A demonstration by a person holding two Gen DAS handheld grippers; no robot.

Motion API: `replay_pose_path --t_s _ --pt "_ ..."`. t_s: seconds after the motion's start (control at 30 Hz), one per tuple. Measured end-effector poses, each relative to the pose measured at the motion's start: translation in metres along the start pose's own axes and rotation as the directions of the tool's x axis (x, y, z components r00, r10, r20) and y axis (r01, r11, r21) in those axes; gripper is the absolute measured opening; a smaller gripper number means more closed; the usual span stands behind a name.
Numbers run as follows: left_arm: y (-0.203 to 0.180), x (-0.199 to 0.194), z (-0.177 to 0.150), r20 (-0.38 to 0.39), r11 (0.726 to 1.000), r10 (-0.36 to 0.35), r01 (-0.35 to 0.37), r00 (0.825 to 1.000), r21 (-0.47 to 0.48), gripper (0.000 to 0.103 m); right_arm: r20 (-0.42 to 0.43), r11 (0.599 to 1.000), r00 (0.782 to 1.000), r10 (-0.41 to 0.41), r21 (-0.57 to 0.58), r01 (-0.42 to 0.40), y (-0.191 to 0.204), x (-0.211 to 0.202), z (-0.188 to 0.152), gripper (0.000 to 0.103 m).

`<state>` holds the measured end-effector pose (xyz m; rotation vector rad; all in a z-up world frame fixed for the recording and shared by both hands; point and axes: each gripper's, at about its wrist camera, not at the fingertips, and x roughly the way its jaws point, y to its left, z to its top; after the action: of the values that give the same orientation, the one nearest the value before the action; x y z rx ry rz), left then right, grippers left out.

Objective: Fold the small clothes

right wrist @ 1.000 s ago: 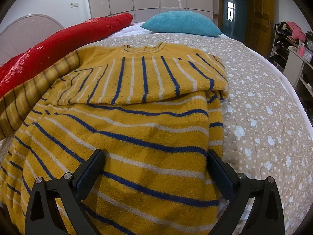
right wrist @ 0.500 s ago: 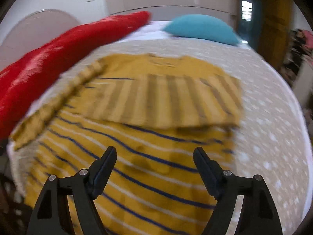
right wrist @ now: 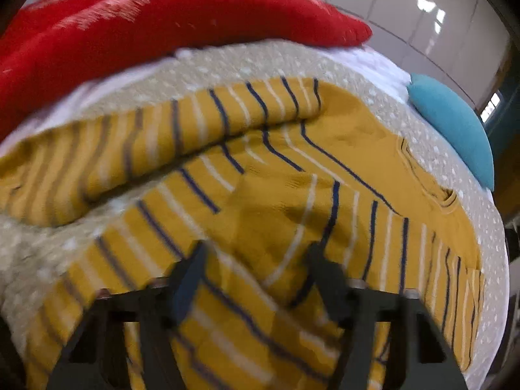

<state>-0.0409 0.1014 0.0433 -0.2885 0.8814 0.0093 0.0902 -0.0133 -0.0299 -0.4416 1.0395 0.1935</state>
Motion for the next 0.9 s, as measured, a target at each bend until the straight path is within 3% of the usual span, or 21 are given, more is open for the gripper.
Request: replay_pose_path --t_s 0.03,0.1,0.13,0.27,0.4,0.5,0.53,0.6,0.63,0.7,0.73,0.77,0.83,0.87,0.9 --pt "0.001 0.0 -0.001 -0.004 1.0 -0.003 0.003 1.0 -0.001 0.067 -0.001 0.999 1.0 0.026 0.045 -0.026 -0.01 0.0 -0.001 0.022" --pt "0.001 0.001 -0.001 -0.006 1.0 -0.005 0.005 1.0 0.004 0.067 0.045 0.984 0.996 0.083 0.155 -0.089 -0.03 -0.012 -0.003 0.005" --pt "0.0 0.001 -0.001 -0.008 1.0 -0.003 0.003 1.0 0.007 0.067 0.072 0.972 0.992 0.103 0.203 -0.116 -0.043 -0.023 -0.006 0.005" --pt "-0.002 0.002 -0.001 -0.02 1.0 -0.012 0.012 1.0 0.009 0.067 0.178 0.936 0.982 0.06 0.333 -0.117 -0.088 -0.071 -0.027 0.005" --pt "0.0 0.001 -0.003 -0.032 1.0 -0.013 0.013 0.999 -0.001 0.068 0.202 0.863 0.977 -0.072 0.503 -0.04 -0.159 -0.117 -0.078 0.005" --pt "0.003 -0.001 -0.003 -0.033 1.0 -0.008 0.008 0.999 -0.01 0.068 0.119 0.762 0.964 -0.238 0.638 0.109 -0.226 -0.145 -0.139 0.005" --pt "0.004 -0.001 -0.003 -0.034 1.0 -0.005 0.005 0.999 -0.013 0.068 0.069 0.709 0.955 -0.287 0.686 0.163 -0.251 -0.152 -0.164 0.005" --pt "0.006 -0.001 -0.003 -0.036 1.0 0.001 -0.002 0.999 -0.018 0.068 -0.033 0.603 0.923 -0.383 0.748 0.277 -0.29 -0.164 -0.206 0.005" --pt "0.006 -0.001 -0.003 -0.037 1.0 0.005 -0.006 0.999 -0.021 0.068 -0.109 0.54 0.884 -0.454 0.756 0.37 -0.307 -0.17 -0.225 0.005" --pt "0.007 0.0 -0.002 -0.041 1.0 0.009 -0.01 0.999 -0.022 0.068 -0.291 0.391 0.768 -0.571 0.726 0.565 -0.334 -0.181 -0.263 0.006" --pt "0.007 0.001 -0.002 -0.047 1.0 0.009 -0.01 0.999 -0.02 0.07 -0.333 0.352 0.744 -0.579 0.721 0.597 -0.342 -0.186 -0.274 0.009" --pt "0.006 0.002 -0.003 -0.053 1.0 0.009 -0.01 0.999 -0.02 0.071 -0.36 0.321 0.74 -0.569 0.73 0.603 -0.345 -0.193 -0.288 0.009" --pt "0.005 0.007 -0.004 -0.07 1.0 -0.005 0.004 0.998 -0.019 0.072 -0.298 0.36 0.807 -0.51 0.778 0.515 -0.337 -0.205 -0.303 0.01" --pt "0.004 0.009 -0.005 -0.079 1.0 -0.013 0.012 0.997 -0.016 0.073 -0.239 0.411 0.855 -0.46 0.796 0.444 -0.328 -0.208 -0.309 0.014" --pt "0.003 0.012 -0.006 -0.089 1.0 -0.023 0.022 0.996 -0.011 0.074 -0.162 0.477 0.908 -0.388 0.807 0.348 -0.312 -0.21 -0.311 0.025"
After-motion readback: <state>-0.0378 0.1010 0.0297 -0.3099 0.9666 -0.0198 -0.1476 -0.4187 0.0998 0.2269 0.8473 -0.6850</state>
